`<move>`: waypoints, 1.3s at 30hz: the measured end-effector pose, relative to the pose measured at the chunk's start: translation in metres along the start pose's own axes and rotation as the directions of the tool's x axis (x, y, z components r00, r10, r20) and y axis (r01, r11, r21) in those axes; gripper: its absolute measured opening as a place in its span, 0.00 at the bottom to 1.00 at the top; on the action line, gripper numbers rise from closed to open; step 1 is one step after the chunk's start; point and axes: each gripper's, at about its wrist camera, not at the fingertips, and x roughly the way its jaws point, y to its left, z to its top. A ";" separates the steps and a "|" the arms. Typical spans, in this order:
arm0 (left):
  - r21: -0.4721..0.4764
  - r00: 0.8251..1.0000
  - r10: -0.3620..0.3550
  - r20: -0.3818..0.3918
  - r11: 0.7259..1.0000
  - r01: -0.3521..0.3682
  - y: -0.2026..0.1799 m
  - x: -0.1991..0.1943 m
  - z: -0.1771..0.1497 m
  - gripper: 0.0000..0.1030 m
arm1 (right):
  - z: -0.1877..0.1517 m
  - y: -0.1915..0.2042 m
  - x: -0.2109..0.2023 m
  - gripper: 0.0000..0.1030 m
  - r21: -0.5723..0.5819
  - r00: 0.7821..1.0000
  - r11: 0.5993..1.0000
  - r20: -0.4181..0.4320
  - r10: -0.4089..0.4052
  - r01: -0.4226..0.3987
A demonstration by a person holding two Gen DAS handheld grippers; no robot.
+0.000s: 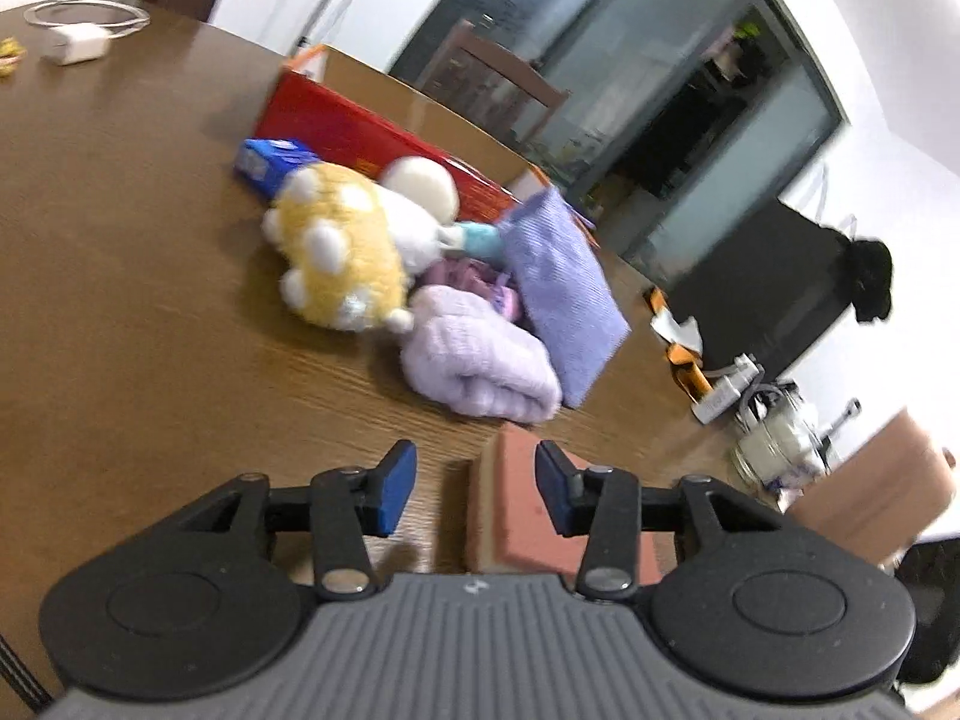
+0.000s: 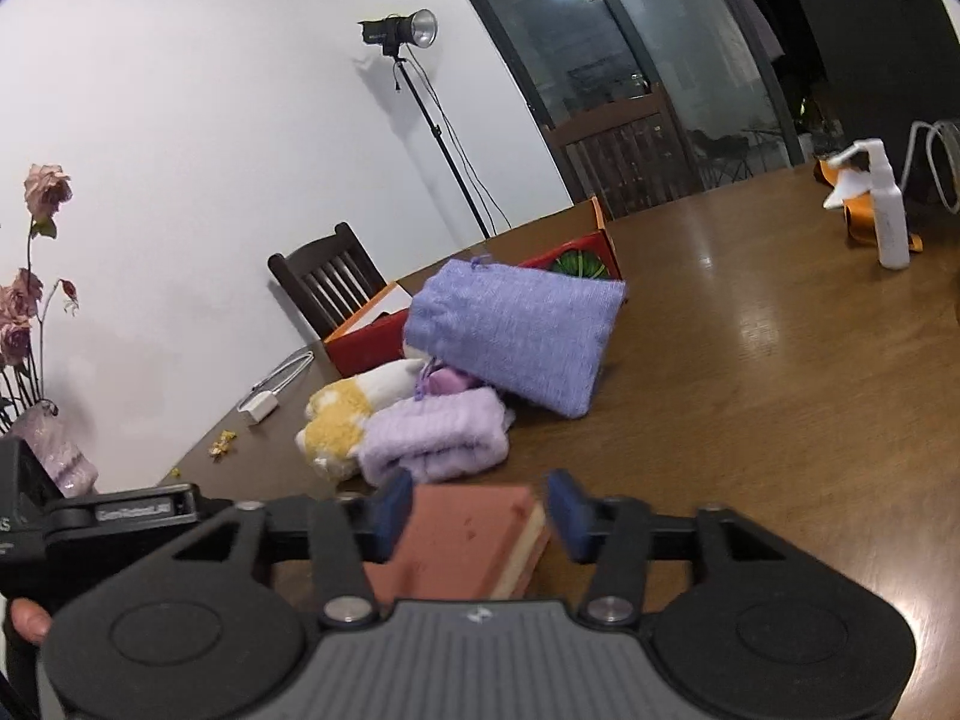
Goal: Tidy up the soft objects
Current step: 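Close both grippers on the pink-and-cream sponge block from opposite sides, then carry the sponge block into the cardboard box and open both grippers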
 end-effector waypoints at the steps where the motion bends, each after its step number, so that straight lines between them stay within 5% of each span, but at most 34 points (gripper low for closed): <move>1: 0.008 1.000 -0.006 -0.012 1.000 0.006 -0.002 0.004 0.000 0.44 | 0.003 -0.002 0.005 0.53 0.001 1.000 1.000 -0.015 -0.003 0.003; 7: 0.079 0.996 -0.013 -0.094 0.997 0.021 -0.009 0.027 -0.004 0.39 | 0.002 -0.017 0.023 0.51 0.073 0.995 0.997 -0.097 0.038 -0.032; 9: 0.105 0.992 -0.051 -0.120 0.992 0.064 -0.011 0.030 0.001 0.25 | 0.001 -0.019 0.030 0.36 0.095 0.992 0.994 -0.115 0.057 -0.046; 11: 0.125 0.990 -0.058 -0.130 0.989 0.075 -0.014 0.030 0.007 0.25 | 0.002 -0.017 0.034 0.32 0.090 0.992 0.995 -0.117 0.045 -0.034; 16: 0.185 0.990 -0.126 -0.068 0.973 0.136 -0.035 0.029 0.043 0.25 | 0.037 -0.005 0.033 0.28 0.056 0.999 0.998 -0.022 0.038 -0.037; 20: 0.209 0.986 -0.168 -0.006 0.964 0.165 -0.051 0.050 0.117 0.25 | 0.103 0.010 0.053 0.28 -0.074 0.994 0.996 0.093 0.058 -0.051; 25: 0.240 0.981 -0.191 0.042 0.955 0.175 -0.061 0.106 0.214 0.25 | 0.203 -0.002 0.123 0.28 -0.094 0.988 0.991 0.112 0.104 -0.093; 30: 0.118 0.991 -0.129 -0.034 0.984 0.132 -0.043 0.203 0.291 0.25 | 0.280 -0.025 0.227 0.28 -0.067 0.999 0.998 0.040 -0.004 0.007; 35: 0.038 0.991 -0.042 -0.126 0.998 0.047 -0.013 0.295 0.321 0.26 | 0.301 -0.052 0.330 0.28 -0.043 0.987 0.990 -0.084 -0.139 0.136; 39: 0.049 0.989 0.010 -0.151 0.999 -0.002 0.001 0.327 0.323 0.27 | 0.293 -0.053 0.377 0.28 -0.123 0.960 0.966 -0.137 -0.243 0.227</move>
